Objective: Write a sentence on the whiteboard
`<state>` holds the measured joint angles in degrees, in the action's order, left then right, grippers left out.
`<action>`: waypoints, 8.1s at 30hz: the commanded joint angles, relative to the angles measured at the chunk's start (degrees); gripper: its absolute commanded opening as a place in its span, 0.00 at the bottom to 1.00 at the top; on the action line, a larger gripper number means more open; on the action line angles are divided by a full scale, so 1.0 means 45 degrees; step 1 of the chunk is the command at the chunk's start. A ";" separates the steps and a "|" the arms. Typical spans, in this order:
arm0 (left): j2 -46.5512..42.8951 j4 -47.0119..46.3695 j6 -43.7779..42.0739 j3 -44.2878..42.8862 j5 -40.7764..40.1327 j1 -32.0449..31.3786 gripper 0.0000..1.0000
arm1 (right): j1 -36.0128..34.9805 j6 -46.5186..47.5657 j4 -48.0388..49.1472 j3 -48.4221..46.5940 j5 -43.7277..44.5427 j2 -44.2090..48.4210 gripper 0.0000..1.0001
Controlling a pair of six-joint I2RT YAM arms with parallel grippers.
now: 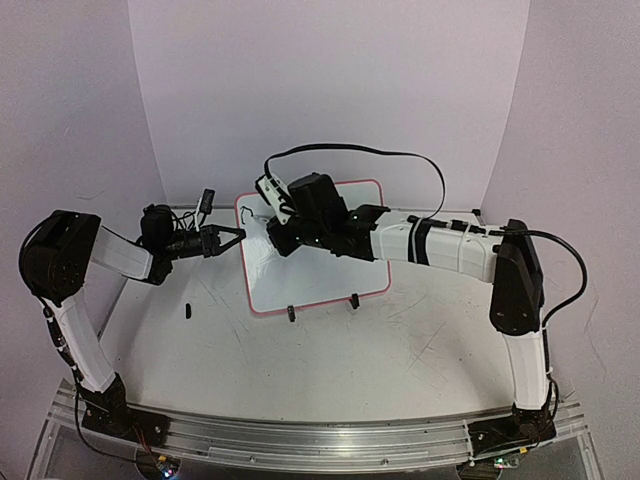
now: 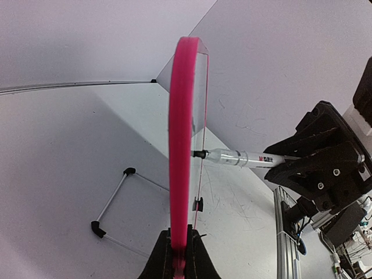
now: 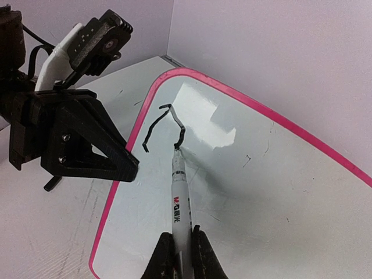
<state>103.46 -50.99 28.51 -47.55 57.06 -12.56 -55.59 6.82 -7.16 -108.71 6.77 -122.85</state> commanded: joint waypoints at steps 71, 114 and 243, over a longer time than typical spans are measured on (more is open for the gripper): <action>-0.0218 -0.0379 -0.0165 -0.0509 0.0569 -0.0058 0.00 | 0.0338 -0.0266 0.0169 -0.0787 -0.0795 0.0438 0.00; -0.0238 -0.0332 -0.0173 -0.0516 0.0622 -0.0041 0.00 | 0.0194 -0.0874 -0.0304 0.0315 -0.0119 0.0730 0.00; -0.0197 -0.0222 -0.0189 -0.0680 0.0774 -0.0039 0.00 | 0.0928 -0.1757 0.0556 0.1510 0.0807 0.1520 0.00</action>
<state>103.46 -50.39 28.53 -48.01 58.11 -12.43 -52.64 -0.27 -5.15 -101.47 7.66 -117.49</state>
